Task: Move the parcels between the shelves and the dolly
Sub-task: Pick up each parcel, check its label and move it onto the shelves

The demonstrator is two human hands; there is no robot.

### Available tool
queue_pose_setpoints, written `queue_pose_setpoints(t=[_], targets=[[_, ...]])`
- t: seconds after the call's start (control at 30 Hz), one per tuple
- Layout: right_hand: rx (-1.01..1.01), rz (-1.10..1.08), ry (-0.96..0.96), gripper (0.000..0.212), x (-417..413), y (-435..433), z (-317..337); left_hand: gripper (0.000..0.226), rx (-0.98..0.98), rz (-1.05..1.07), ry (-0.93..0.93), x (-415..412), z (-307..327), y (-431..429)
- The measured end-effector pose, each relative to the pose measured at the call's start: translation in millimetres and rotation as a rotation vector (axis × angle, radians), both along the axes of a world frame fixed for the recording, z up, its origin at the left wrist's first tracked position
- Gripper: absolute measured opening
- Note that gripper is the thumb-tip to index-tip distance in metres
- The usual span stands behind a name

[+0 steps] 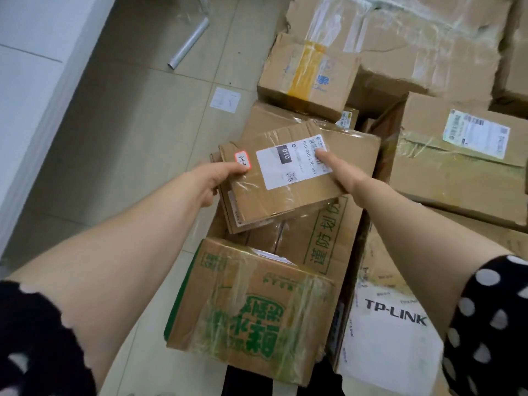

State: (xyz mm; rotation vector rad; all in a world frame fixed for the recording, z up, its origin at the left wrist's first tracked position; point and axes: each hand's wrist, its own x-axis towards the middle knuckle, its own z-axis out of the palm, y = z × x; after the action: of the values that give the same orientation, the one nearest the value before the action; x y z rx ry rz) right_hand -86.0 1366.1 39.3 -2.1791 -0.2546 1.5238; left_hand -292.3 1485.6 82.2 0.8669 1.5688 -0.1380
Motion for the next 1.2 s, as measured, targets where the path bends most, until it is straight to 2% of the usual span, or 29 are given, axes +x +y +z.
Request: queue_pose_setpoints(t=[0.1, 0.2, 0.37, 0.5, 0.73, 0.97, 1.03, 1.2], targets=[[-0.08, 0.119, 0.125, 0.043, -15.6, -17.3, 1.1, 0.026, 0.048, 0.016, -0.011, -8.1, 1.6, 6.8], [-0.118, 0.101, 0.198, 0.038, -28.5, -30.6, -4.6, 0.028, 0.048, -0.017, -0.025, -14.9, 7.0, 8.5], [-0.086, -0.003, 0.307, 0.03, -33.1, -40.7, -5.8, 0.07, 0.049, -0.121, -0.04, -22.3, 6.9, 6.5], [-0.104, -0.045, 0.4, 0.02, -36.5, -53.3, -0.2, 0.055, 0.031, -0.199, -0.071, -21.1, 6.6, 0.6], [-0.119, -0.062, 0.412, 0.009, -52.1, -57.0, 8.2, 0.052, 0.02, -0.265, -0.058, -25.6, 6.4, -2.7], [-0.178, 0.05, 0.29, 0.039, -60.5, -53.0, 11.6, 0.042, -0.015, -0.29, -0.064, -26.7, 4.9, -0.7], [-0.176, 0.036, 0.288, 0.035, -60.0, -54.7, 13.5, 0.044, -0.014, -0.301, -0.07, -25.4, 1.9, -1.2], [-0.143, -0.028, 0.299, 0.007, -57.2, -58.9, 16.1, 0.042, -0.027, -0.341, -0.089, -20.9, -3.0, -2.4]])
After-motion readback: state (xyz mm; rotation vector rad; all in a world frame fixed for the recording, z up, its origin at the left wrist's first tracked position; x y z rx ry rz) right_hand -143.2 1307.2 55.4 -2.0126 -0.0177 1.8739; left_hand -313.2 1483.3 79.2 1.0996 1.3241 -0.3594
